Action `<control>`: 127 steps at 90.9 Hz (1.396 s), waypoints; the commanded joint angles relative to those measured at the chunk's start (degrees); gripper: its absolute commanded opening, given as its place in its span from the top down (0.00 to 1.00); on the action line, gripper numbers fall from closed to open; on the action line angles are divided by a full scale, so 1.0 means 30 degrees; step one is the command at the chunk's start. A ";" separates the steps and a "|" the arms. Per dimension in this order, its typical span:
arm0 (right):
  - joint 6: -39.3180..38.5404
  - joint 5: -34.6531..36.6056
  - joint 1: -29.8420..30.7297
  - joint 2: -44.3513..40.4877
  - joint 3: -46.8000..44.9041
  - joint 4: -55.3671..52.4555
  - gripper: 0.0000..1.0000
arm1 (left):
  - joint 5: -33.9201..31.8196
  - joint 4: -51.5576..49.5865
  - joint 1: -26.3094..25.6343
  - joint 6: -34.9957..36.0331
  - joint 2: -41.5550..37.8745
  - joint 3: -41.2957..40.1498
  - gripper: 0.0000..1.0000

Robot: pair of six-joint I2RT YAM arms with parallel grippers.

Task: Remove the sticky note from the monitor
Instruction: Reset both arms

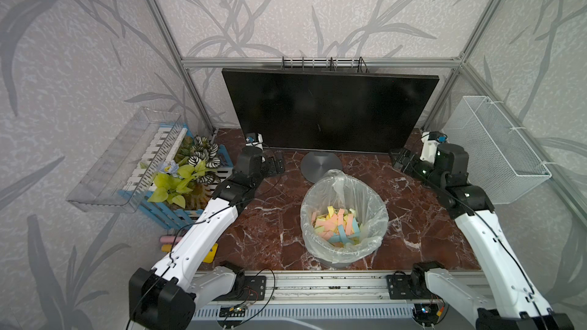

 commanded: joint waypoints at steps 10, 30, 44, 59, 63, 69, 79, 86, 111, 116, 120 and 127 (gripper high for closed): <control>-0.1566 0.6499 -0.0251 -0.1621 -0.3781 0.0760 0.08 | -0.2296 0.4707 0.0733 0.2828 -0.1773 -0.3138 0.00; -0.4101 0.9216 -0.0293 0.0730 -0.7459 0.6838 0.01 | -0.3829 0.9839 0.2175 0.4558 -0.1937 -0.6753 0.00; -0.5127 1.0534 -0.0466 0.3698 -0.8959 1.0835 0.01 | -0.3674 1.2714 0.3580 0.4196 -0.0816 -0.8602 0.00; -0.5389 1.1083 -0.0689 0.7029 -1.0194 1.5496 0.01 | -0.3145 1.6076 0.4710 0.4228 0.0664 -1.0194 0.00; -0.5717 1.0942 -0.0718 0.7903 -1.0507 1.7240 0.01 | -0.3080 1.6685 0.4915 0.4538 0.1234 -1.0472 0.00; -0.6203 1.0507 -0.0734 0.8456 -1.0194 1.8105 0.01 | -0.3085 1.8509 0.5148 0.4970 0.2252 -1.1314 0.00; -0.7396 0.9825 -0.0849 0.9652 -0.9573 1.9028 0.01 | -0.2989 2.2196 0.5582 0.5533 0.3760 -1.2814 0.00; -0.8524 0.8832 -0.0866 1.0059 -0.9782 2.0333 0.01 | -0.2145 2.5094 0.6057 0.5611 0.5098 -1.3503 0.00; -0.9781 0.5957 -0.0946 1.1996 -1.2229 2.6936 0.01 | 0.0177 2.8174 0.6328 0.6076 0.8272 -1.3859 0.00; -0.9533 0.5337 -0.1320 1.2332 -1.2040 2.7150 0.01 | 0.0655 2.7412 0.6267 0.6445 0.8245 -1.3313 0.00; -0.9404 0.4996 -0.1552 1.2523 -1.2012 2.7428 0.01 | 0.0792 2.7433 0.6276 0.6554 0.8345 -1.3294 0.00; -0.9320 0.4879 -0.1642 1.2478 -1.1958 2.7186 0.01 | 0.0785 2.7179 0.6272 0.6555 0.8314 -1.3156 0.00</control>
